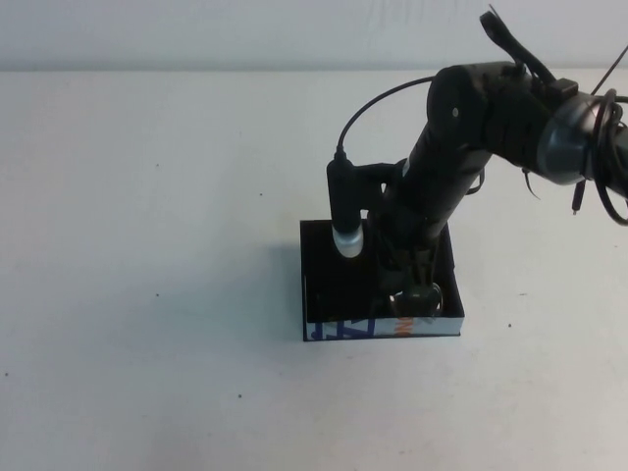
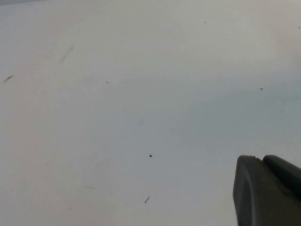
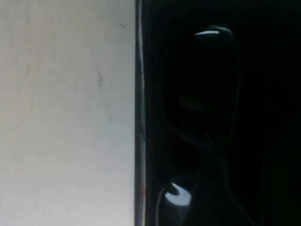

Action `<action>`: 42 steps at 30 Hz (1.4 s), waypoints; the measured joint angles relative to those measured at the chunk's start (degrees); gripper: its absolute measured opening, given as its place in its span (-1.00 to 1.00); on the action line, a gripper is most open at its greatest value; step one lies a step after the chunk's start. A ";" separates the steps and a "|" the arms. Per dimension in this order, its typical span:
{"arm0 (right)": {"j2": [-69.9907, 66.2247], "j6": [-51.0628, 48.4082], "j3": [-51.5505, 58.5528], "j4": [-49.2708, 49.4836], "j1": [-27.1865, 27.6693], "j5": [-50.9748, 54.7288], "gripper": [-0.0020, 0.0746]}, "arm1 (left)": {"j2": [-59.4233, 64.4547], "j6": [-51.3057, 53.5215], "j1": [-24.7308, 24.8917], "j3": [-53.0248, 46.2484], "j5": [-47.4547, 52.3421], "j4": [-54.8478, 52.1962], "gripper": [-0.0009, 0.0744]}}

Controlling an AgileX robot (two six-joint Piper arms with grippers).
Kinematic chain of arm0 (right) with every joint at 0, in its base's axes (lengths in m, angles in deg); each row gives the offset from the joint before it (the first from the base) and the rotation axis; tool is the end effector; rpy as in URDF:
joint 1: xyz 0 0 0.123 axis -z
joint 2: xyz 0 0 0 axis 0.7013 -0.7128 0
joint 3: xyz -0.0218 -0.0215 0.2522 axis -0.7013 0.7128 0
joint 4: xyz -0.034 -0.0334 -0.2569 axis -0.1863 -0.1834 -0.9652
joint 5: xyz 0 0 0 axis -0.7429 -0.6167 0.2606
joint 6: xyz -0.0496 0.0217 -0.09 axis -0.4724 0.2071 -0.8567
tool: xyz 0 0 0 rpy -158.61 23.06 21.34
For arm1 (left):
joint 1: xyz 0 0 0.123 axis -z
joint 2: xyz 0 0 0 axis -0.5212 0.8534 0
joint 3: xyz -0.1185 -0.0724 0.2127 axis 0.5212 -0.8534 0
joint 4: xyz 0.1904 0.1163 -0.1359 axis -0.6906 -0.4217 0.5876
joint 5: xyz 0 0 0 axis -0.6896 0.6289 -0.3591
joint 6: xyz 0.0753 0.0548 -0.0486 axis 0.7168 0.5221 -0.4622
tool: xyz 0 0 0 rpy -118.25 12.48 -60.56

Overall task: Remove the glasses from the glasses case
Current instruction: Pick up the glasses from the glasses case

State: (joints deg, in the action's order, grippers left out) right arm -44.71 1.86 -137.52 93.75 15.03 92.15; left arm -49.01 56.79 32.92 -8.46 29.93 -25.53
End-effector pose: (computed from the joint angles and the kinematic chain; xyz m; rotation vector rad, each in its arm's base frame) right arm 0.3767 0.2290 0.1879 -2.1217 1.9187 0.0675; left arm 0.1071 -0.0034 0.1704 0.0928 1.8484 0.0259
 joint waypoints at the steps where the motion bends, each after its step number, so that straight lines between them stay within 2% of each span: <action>1: -0.12 0.00 0.00 0.11 0.00 -0.03 -0.09 | 0.00 0.00 0.00 0.00 0.00 0.00 -0.99; 32: -5.18 0.00 0.00 2.44 0.00 0.24 -0.10 | 0.00 0.00 0.00 0.00 0.00 0.00 -0.99; 34: -5.30 0.00 0.00 2.44 0.00 -0.20 -0.18 | 0.00 0.00 0.00 0.00 0.00 0.00 -0.99; 40: -4.24 1.36 0.00 2.28 0.00 -1.08 -0.75 | 0.00 0.00 0.00 0.00 0.00 0.00 -0.99; 42: -2.68 3.38 0.00 1.51 0.00 -1.39 -0.83 | 0.00 0.00 0.00 0.00 0.00 0.00 -0.99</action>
State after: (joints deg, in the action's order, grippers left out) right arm -47.39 5.24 -137.52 95.26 15.03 90.76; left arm -49.01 56.79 32.92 -8.46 29.93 -25.53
